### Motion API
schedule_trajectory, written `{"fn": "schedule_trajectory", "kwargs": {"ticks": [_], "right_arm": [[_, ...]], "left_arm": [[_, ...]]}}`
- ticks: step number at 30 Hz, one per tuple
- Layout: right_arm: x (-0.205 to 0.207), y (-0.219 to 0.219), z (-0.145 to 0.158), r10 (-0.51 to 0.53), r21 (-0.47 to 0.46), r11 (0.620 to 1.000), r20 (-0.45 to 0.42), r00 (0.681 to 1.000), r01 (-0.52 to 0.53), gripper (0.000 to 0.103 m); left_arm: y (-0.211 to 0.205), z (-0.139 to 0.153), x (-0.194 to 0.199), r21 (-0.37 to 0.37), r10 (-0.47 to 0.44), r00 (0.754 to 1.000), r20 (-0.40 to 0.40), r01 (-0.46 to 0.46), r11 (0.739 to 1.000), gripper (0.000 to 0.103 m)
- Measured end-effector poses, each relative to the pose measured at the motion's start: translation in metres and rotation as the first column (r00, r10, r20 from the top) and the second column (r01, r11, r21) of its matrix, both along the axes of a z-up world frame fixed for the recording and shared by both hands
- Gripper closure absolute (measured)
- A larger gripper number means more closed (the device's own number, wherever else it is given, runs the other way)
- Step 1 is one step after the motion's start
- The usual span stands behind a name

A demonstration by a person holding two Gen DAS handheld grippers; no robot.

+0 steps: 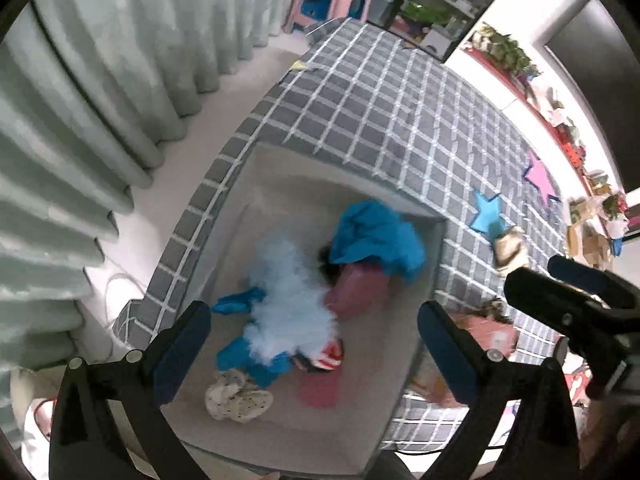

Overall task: Organize soft objects
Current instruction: 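Move both tools back toward the leopard scrunchie and beige sock on the mat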

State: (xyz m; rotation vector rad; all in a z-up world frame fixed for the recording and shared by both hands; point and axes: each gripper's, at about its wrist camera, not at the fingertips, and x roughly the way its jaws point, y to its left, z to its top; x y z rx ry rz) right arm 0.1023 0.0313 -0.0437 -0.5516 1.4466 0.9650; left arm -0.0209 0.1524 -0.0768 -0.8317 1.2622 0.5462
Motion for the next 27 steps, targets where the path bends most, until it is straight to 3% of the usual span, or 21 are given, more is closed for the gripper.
{"fn": "schedule_trajectory", "kwargs": {"ticks": [6,14,23,27], "right_arm": [[0.051,-0.059,-0.004,-0.137,-0.034,0.99,0.021,0.99,0.138,0.0],[0.101,-0.146,-0.05,-0.342,-0.144,0.931,-0.013,0.94,0.336,0.0],[0.151,-0.207,-0.077,-0.478,-0.186,0.866,-0.028,0.878,0.465,0.0],[0.177,-0.221,-0.083,-0.506,-0.193,0.849,-0.029,0.862,0.492,0.0]], "left_arm": [[-0.021,0.028,0.039,-0.002,-0.07,0.995,0.067,0.07,0.998,0.0],[-0.071,0.037,0.099,-0.03,-0.206,0.975,0.084,0.209,0.977,0.0],[-0.153,0.016,0.173,-0.069,-0.38,0.925,0.004,0.379,0.923,0.0],[-0.186,-0.019,0.207,-0.135,-0.406,0.911,-0.071,0.394,0.909,0.0]]}}
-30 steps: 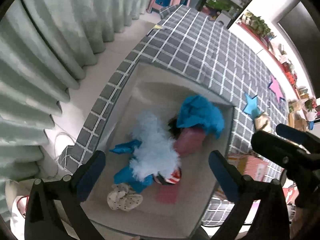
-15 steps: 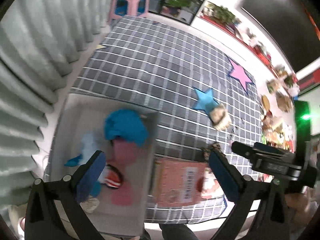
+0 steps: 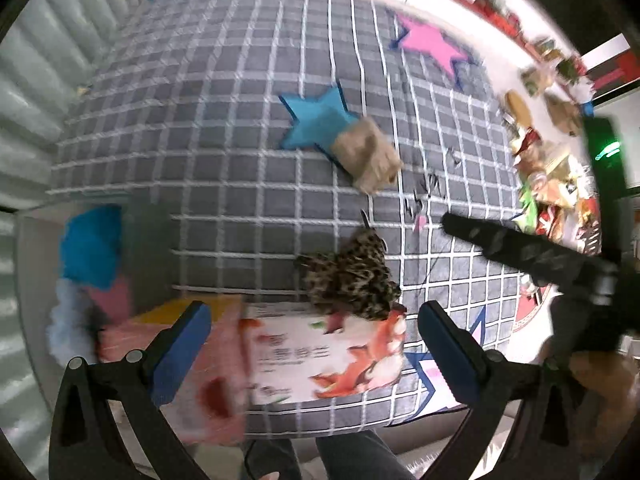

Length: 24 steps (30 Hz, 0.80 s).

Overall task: Organize soft objects
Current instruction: 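Move both tools back toward the leopard scrunchie and beige sock on the mat, then grasp the leopard-print scrunchie with the left tool while the right tool grasps the beige sock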

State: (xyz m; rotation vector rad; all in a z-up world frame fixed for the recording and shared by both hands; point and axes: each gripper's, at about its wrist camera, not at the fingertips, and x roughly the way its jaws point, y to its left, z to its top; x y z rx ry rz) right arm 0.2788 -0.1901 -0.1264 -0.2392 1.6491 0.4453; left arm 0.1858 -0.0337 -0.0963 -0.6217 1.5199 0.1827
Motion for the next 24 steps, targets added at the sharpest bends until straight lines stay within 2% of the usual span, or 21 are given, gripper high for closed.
{"fn": "schedule_trajectory", "kwargs": {"ticks": [4,6,8,12,17,20,24], "right_arm": [[0.02,-0.004,-0.008,-0.003,0.005,1.0,-0.021,1.0,0.003,0.0],[0.025,-0.002,-0.017,0.008,0.007,1.0,-0.038,0.999,-0.008,0.0],[0.029,0.002,-0.026,0.02,0.009,1.0,-0.057,0.998,-0.02,0.0],[0.039,0.012,-0.041,0.051,0.02,0.999,-0.081,0.995,-0.049,0.0],[0.051,0.024,-0.054,0.081,0.03,0.996,-0.104,0.991,-0.079,0.0],[0.056,0.034,-0.064,0.091,0.041,0.995,-0.124,0.988,-0.086,0.0],[0.062,0.048,-0.083,0.069,0.074,0.996,-0.181,0.981,-0.056,0.0]], "left_arm": [[-0.018,-0.041,0.021,-0.028,0.014,0.994,-0.106,-0.017,0.999,0.0],[-0.026,-0.049,0.03,0.034,-0.007,0.99,-0.143,0.012,0.999,0.0],[-0.03,-0.059,0.037,-0.03,0.001,0.987,-0.162,-0.006,1.0,0.0],[-0.038,-0.071,0.047,-0.018,0.008,0.975,-0.22,-0.013,1.0,0.0],[-0.048,-0.1,0.054,-0.043,0.005,0.947,-0.321,-0.02,0.999,0.0],[-0.047,-0.113,0.051,-0.043,0.062,0.932,-0.357,-0.082,0.996,0.0],[-0.047,-0.119,0.049,-0.026,0.107,0.928,-0.358,-0.124,0.992,0.0]]}}
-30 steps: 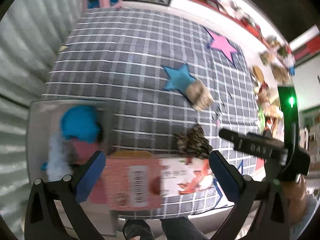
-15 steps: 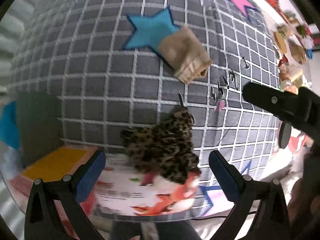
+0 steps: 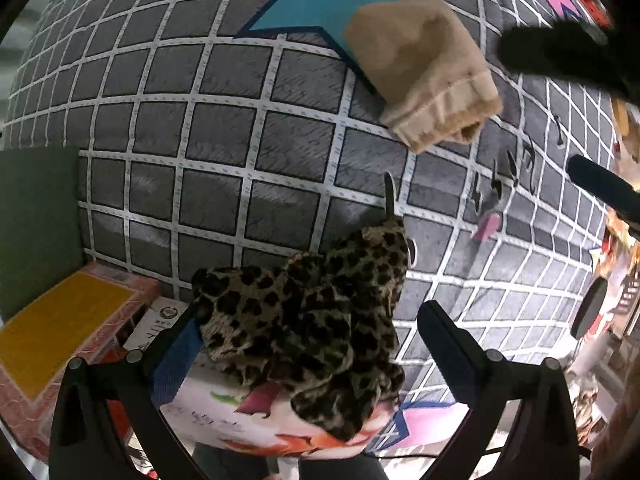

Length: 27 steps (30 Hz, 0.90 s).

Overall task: Organize soft objects
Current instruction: 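Grasp the leopard-print scrunchie with the left tool while the right tool grasps the beige sock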

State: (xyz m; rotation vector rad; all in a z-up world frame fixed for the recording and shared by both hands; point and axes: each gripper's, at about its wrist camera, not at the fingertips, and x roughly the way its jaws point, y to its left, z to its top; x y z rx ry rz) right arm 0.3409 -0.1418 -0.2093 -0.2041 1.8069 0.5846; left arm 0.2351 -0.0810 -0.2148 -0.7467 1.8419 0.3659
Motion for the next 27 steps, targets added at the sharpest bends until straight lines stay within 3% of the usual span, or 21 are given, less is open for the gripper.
{"fn": "schedule_trajectory", "kwargs": {"ticks": [9,10,11,12,14,19,20,23,25,27], "right_arm": [[-0.012,0.049,-0.036,0.1,-0.003,0.995,-0.039,0.994,-0.1,0.002],[-0.017,0.053,-0.038,0.122,-0.017,0.992,-0.031,0.992,-0.123,0.015],[-0.018,0.055,-0.04,0.135,-0.024,0.99,-0.03,0.99,-0.136,0.034],[-0.02,0.057,-0.041,0.145,-0.031,0.989,-0.034,0.989,-0.146,0.037],[-0.022,0.058,-0.04,0.17,-0.037,0.985,-0.022,0.985,-0.17,0.06],[-0.013,0.039,-0.032,0.132,0.004,0.991,-0.042,0.99,-0.132,0.065],[-0.01,0.032,-0.027,0.118,0.014,0.993,-0.033,0.992,-0.118,0.065],[-0.001,0.011,-0.012,0.088,0.035,0.996,-0.007,0.996,-0.087,0.065],[0.003,0.001,-0.002,0.07,0.04,0.997,0.012,0.997,-0.07,0.065],[0.005,-0.014,0.009,0.054,0.043,0.998,0.035,0.998,-0.055,0.065]], "left_arm": [[0.016,-0.019,-0.029,0.025,0.123,0.992,-0.035,-0.122,0.992,0.0],[0.016,-0.02,-0.032,0.023,0.123,0.992,-0.04,-0.123,0.992,0.0],[0.016,-0.022,-0.034,0.017,0.124,0.991,-0.047,-0.123,0.992,0.0],[0.012,-0.029,-0.034,0.014,0.124,0.991,-0.049,-0.124,0.992,0.0],[0.011,-0.035,-0.037,0.004,0.114,0.992,-0.06,-0.114,0.993,0.001],[-0.004,-0.048,-0.034,-0.036,0.065,0.995,-0.076,-0.068,0.997,0.01],[-0.007,-0.05,-0.032,-0.052,0.054,0.996,-0.074,-0.058,0.997,0.014],[-0.012,-0.057,-0.031,-0.105,0.019,0.997,-0.074,-0.026,0.994,0.043],[-0.014,-0.058,-0.031,-0.108,0.004,0.998,-0.065,-0.011,0.994,0.05],[-0.015,-0.055,-0.029,-0.109,-0.02,0.999,-0.042,0.016,0.994,0.069]]}}
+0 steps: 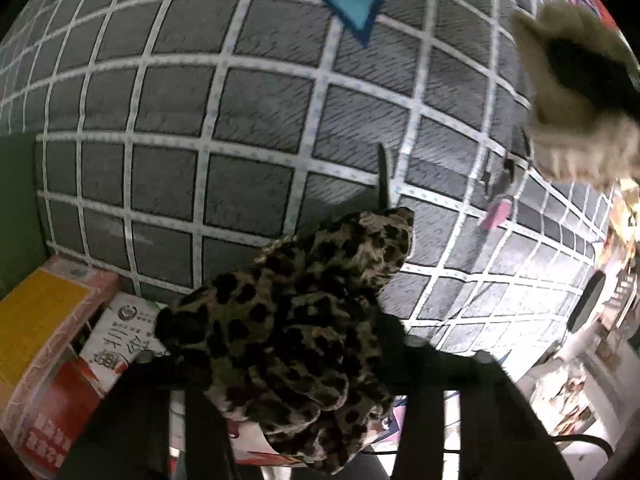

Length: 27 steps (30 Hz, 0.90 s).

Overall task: Organize soft objects
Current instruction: 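Grasp the leopard-print scrunchie with the left tool while the right tool grasps the beige sock, then carry the leopard scrunchie with the left tool while the right tool carries the beige sock over the box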

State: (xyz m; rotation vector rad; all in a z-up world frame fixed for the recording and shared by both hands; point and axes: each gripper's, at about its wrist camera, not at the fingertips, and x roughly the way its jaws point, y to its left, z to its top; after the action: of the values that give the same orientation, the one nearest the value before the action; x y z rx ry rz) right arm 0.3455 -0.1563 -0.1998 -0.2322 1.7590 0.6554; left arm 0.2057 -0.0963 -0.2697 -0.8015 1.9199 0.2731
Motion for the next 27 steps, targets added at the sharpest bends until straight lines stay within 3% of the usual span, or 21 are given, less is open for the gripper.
{"fn": "schedule_trajectory", "kwargs": {"ticks": [3,13,20,27], "right_arm": [[0.001,-0.022,0.011,-0.032,0.007,0.999,0.013,0.999,0.032,0.065],[-0.029,-0.084,0.029,-0.098,-0.018,0.995,0.006,0.995,0.098,0.065],[-0.051,-0.106,0.036,-0.122,-0.037,0.992,-0.003,0.993,0.122,0.065],[-0.08,-0.125,0.041,-0.137,-0.058,0.989,-0.016,0.99,0.136,0.065]], "left_arm": [[0.002,0.009,0.004,-0.012,-0.029,0.998,0.049,0.029,0.999,0.077],[-0.002,0.067,0.016,0.095,-0.171,0.963,0.209,0.154,0.984,0.077],[0.005,0.116,0.027,0.142,-0.243,0.931,0.271,0.211,0.967,0.077],[-0.005,0.145,0.005,0.144,-0.31,0.898,0.313,0.278,0.95,0.077]]}}
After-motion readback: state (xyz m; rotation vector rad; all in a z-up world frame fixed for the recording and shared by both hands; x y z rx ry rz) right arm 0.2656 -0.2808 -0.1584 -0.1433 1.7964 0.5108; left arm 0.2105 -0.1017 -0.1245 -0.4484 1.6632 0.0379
